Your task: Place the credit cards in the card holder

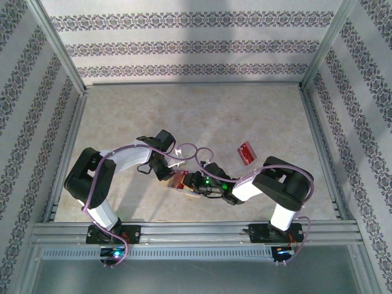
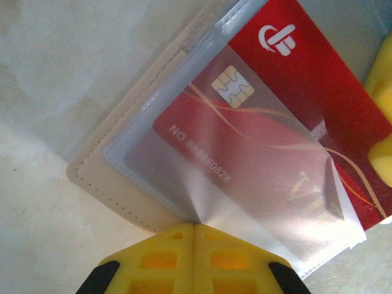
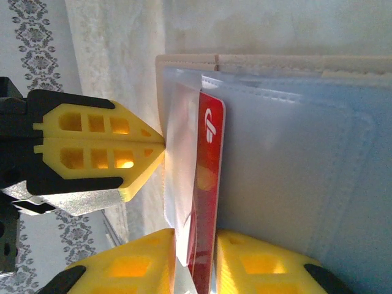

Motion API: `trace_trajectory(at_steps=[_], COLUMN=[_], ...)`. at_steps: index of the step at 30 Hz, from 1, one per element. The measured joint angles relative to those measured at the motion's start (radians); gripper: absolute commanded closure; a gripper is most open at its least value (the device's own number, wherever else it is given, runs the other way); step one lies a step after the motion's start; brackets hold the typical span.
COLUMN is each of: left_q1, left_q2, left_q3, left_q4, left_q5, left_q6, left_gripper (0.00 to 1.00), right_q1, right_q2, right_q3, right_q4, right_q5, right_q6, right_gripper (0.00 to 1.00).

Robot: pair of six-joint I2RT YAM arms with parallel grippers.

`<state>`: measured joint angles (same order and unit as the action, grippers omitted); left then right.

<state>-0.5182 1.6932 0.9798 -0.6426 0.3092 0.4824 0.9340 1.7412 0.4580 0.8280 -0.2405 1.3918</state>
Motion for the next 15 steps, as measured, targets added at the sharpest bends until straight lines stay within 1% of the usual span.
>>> trace_trajectory(at_steps=[1, 5, 7, 10, 12, 13, 15], left_q1=[0.000, 0.000, 0.000, 0.000, 0.000, 0.000, 0.000], left_q2=[0.000, 0.000, 0.000, 0.000, 0.000, 0.000, 0.000], left_q3=[0.000, 0.000, 0.000, 0.000, 0.000, 0.000, 0.000], left_q4=[0.000, 0.000, 0.000, 0.000, 0.000, 0.000, 0.000], left_q5=[0.000, 0.000, 0.000, 0.000, 0.000, 0.000, 0.000], left_q6=[0.000, 0.000, 0.000, 0.000, 0.000, 0.000, 0.000], left_gripper=[0.98, 0.98, 0.98, 0.98, 0.98, 0.98, 0.98], right_q1=[0.000, -0.001, -0.001, -0.001, -0.002, -0.002, -0.002], right_q2=[-0.003, -0.007, -0.008, -0.010, -0.016, -0.019, -0.020], right_q3=[0.000, -0.002, -0.003, -0.004, -0.009, -0.011, -0.014], right_q4=[-0.006, -0.027, -0.033, -0.035, -0.034, -0.035, -0.042], right_q5=[0.001, 0.003, 0.005, 0.006, 0.006, 0.008, 0.010], right_q6=[0.000, -0.003, -0.003, -0.003, -0.003, -0.003, -0.004], right_gripper=[0.75, 0.84, 0.84, 0.81, 0.81, 0.84, 0.93])
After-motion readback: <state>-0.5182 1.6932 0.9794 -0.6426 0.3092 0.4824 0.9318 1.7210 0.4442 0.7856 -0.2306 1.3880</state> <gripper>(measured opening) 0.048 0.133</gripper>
